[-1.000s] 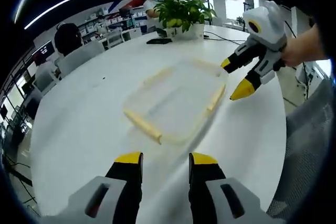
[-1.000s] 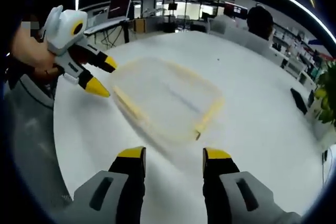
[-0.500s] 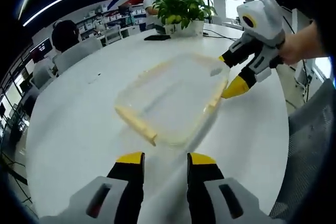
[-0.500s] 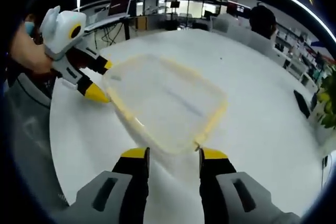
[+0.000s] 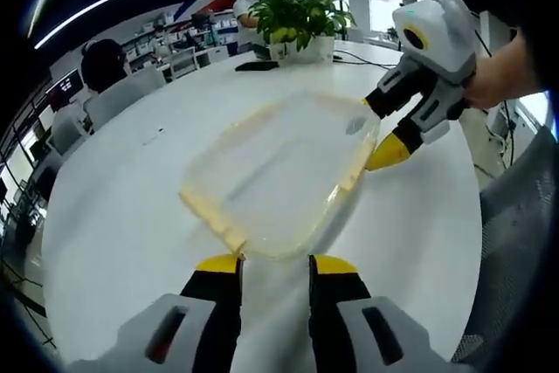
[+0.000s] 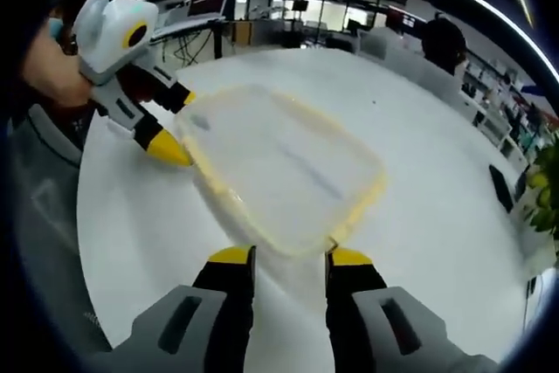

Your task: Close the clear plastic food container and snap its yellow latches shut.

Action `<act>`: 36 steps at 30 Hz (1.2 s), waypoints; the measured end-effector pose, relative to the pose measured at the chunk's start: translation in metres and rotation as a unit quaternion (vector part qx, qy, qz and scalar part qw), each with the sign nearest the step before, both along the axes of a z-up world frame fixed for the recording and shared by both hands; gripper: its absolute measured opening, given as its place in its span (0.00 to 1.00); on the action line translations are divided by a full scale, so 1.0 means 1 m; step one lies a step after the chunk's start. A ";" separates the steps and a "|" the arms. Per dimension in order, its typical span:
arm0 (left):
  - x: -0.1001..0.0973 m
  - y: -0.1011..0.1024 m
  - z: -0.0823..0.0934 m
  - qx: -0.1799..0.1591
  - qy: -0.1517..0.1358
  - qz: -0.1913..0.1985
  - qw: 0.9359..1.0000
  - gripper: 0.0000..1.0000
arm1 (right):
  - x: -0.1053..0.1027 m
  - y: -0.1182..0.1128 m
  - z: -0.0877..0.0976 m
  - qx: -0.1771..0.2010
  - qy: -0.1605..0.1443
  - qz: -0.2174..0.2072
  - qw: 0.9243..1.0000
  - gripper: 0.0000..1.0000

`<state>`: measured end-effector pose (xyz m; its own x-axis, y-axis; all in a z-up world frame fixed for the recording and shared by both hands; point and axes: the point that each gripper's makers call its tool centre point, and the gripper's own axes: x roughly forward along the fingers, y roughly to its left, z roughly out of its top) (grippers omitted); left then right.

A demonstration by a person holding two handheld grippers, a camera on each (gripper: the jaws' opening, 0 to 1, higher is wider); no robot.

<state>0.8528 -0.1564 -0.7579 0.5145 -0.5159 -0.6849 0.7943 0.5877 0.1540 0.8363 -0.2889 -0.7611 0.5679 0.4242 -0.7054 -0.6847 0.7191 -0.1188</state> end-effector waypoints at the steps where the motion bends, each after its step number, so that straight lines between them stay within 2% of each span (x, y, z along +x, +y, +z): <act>1: 0.001 0.002 0.000 0.000 0.000 0.001 1.000 0.23 | 0.001 0.001 0.000 -0.002 -0.002 0.000 1.000 0.28; 12: 0.017 0.038 0.008 0.010 -0.019 0.021 1.000 0.23 | 0.018 0.033 0.006 0.004 -0.015 0.002 1.000 0.26; 20: 0.023 0.062 0.005 0.016 -0.021 0.044 0.999 0.23 | 0.024 0.056 0.008 0.014 -0.017 0.012 1.000 0.24; 31: 0.025 0.069 0.004 0.014 -0.020 0.056 0.998 0.23 | 0.025 0.063 0.008 0.020 -0.015 0.013 1.000 0.24; 36: 0.023 0.077 0.010 -0.001 -0.015 0.083 0.996 0.25 | 0.024 0.062 0.017 0.028 -0.017 0.008 0.999 0.27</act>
<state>0.8755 -0.0791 -0.7484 0.6130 -0.4244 -0.6664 0.6816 0.7107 0.1744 0.8602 -0.2271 -0.7441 0.5837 0.4716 -0.6610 -0.6923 0.7144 -0.1017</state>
